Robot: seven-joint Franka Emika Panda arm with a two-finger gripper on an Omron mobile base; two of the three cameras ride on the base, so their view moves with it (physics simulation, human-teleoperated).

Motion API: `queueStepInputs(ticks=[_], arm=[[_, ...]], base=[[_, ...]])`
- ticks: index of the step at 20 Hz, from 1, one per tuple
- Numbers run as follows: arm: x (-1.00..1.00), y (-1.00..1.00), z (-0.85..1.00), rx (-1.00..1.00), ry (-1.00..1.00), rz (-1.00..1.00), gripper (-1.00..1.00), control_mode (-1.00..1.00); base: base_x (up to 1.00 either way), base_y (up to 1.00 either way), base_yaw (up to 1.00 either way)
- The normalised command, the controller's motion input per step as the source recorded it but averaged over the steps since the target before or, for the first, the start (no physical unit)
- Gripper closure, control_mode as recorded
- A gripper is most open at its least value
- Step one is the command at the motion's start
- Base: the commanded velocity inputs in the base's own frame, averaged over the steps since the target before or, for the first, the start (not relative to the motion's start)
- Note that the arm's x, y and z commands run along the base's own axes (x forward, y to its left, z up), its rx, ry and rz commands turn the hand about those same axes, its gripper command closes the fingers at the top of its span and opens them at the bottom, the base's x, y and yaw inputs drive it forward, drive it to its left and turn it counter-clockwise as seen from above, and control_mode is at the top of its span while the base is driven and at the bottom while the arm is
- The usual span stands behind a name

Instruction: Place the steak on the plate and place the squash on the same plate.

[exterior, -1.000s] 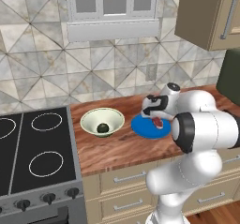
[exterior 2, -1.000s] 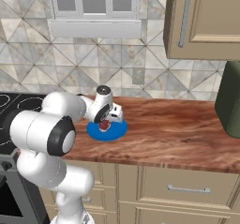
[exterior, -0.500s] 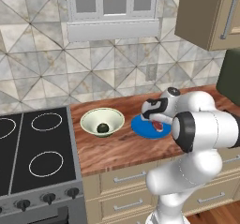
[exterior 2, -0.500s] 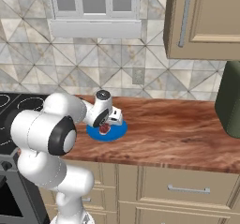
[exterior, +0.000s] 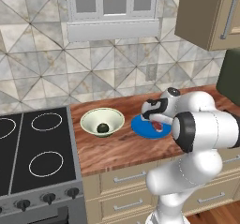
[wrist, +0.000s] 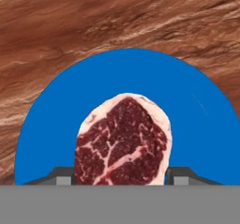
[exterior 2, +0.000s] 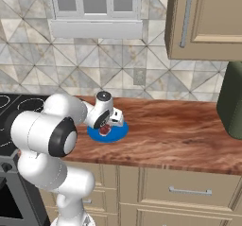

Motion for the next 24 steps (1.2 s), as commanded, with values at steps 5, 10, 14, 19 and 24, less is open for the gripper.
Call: queueStepInputs(ticks=[5,10,14,19,24], arm=[[0.01,0.0,0.0,0.0,0.0,0.0,-1.0,-1.0],[0.0,0.02,0.48,0.0,0.0,0.0,-1.0,-1.0],[-0.02,0.24,0.88,0.0,0.0,0.0,-1.0,-1.0],[-0.03,0.71,0.67,-0.02,0.0,0.0,-1.0,-1.0],[-0.24,1.0,0.48,-0.03,0.0,0.01,-1.0,-1.0]], base=[[0.0,0.0,0.0],[0.0,0.0,0.0],[0.0,0.0,0.0],[0.0,0.0,0.0],[0.0,0.0,0.0]])
